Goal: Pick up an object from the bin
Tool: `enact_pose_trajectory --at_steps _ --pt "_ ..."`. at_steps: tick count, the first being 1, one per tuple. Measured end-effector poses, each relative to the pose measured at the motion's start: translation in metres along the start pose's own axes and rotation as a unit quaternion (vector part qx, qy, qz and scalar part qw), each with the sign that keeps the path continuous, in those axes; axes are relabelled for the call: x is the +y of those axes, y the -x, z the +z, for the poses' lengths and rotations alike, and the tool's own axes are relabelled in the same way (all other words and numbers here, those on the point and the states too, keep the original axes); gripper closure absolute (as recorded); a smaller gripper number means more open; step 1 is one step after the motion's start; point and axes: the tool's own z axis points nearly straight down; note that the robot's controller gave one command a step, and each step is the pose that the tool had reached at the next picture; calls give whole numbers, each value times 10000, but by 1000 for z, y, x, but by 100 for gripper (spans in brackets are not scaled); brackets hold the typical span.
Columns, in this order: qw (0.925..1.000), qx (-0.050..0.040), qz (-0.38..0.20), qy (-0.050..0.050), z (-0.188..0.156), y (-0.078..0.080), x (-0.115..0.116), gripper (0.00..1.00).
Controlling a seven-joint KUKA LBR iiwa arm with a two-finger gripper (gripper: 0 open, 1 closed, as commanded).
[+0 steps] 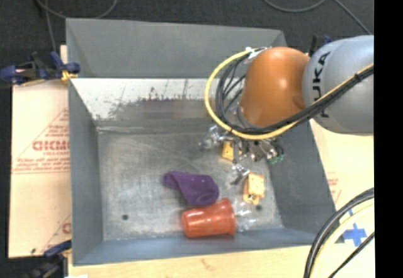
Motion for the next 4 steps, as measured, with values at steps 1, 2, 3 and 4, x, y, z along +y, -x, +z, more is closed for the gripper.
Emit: enact_pose_trajectory --at_steps 1,2,3,4 --pt "9998 8 -185 8 54 -18 10 100" --pt "9998 8 -189 7 54 -18 10 100" --pt "9994 6 -360 8 -39 -6 18 100" --pt "9993 7 -362 7 -39 -6 18 0"
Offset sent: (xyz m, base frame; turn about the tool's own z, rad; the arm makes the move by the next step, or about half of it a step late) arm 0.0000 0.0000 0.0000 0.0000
